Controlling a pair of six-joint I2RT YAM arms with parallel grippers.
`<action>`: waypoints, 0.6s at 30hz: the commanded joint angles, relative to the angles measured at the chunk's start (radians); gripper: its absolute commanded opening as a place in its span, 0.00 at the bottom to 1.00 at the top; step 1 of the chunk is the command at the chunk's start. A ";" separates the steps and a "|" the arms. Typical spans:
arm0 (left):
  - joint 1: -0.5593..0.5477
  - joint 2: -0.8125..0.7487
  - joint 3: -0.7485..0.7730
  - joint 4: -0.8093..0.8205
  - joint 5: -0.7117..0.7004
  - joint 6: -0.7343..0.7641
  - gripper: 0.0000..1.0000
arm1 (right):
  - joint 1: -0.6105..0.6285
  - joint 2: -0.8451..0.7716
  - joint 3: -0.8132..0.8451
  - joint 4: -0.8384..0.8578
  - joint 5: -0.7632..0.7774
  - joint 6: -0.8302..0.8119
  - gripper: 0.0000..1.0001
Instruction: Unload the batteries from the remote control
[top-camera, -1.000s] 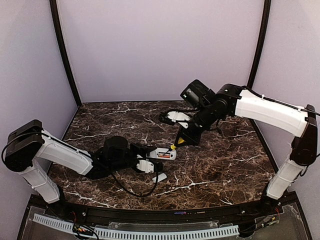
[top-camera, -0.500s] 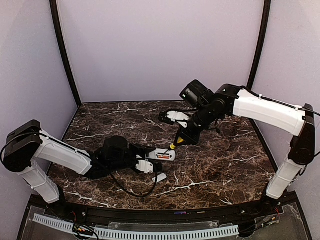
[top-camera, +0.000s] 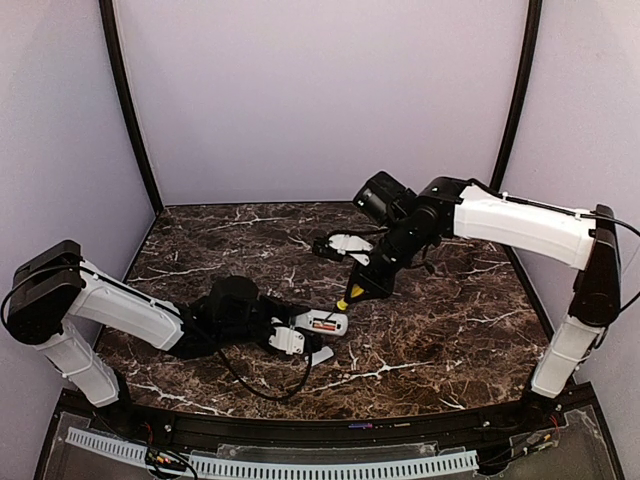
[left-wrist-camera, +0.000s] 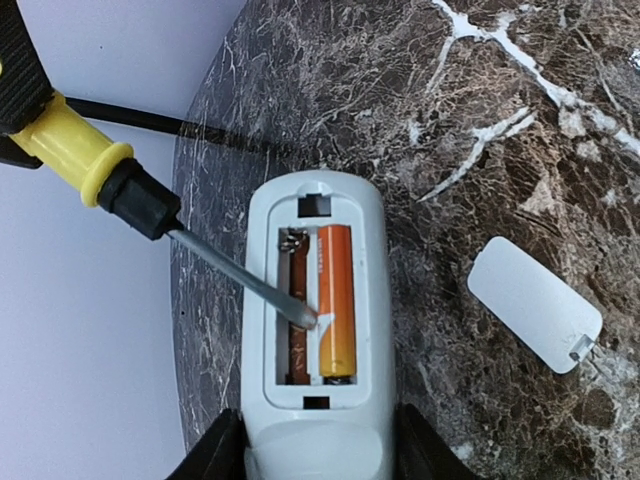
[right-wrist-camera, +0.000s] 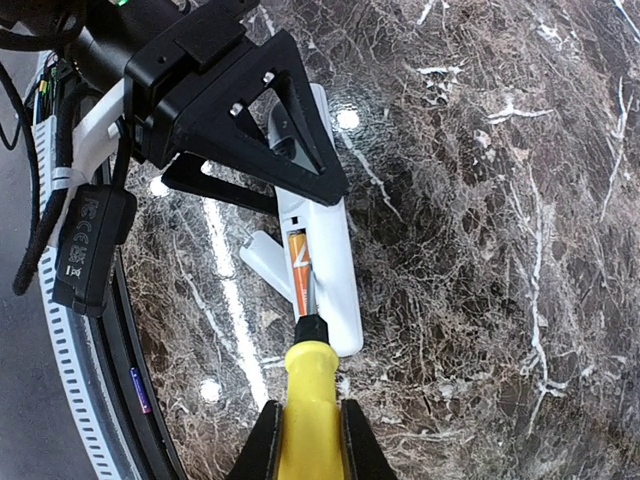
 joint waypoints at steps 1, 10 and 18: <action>-0.001 -0.051 0.016 0.020 0.052 -0.040 0.00 | 0.025 0.045 -0.031 -0.004 -0.014 -0.008 0.00; 0.002 -0.048 0.076 -0.109 0.077 -0.100 0.00 | 0.084 0.072 -0.001 -0.027 -0.027 0.007 0.00; 0.008 -0.048 0.103 -0.158 0.078 -0.138 0.00 | 0.117 0.104 0.006 -0.044 -0.034 0.025 0.00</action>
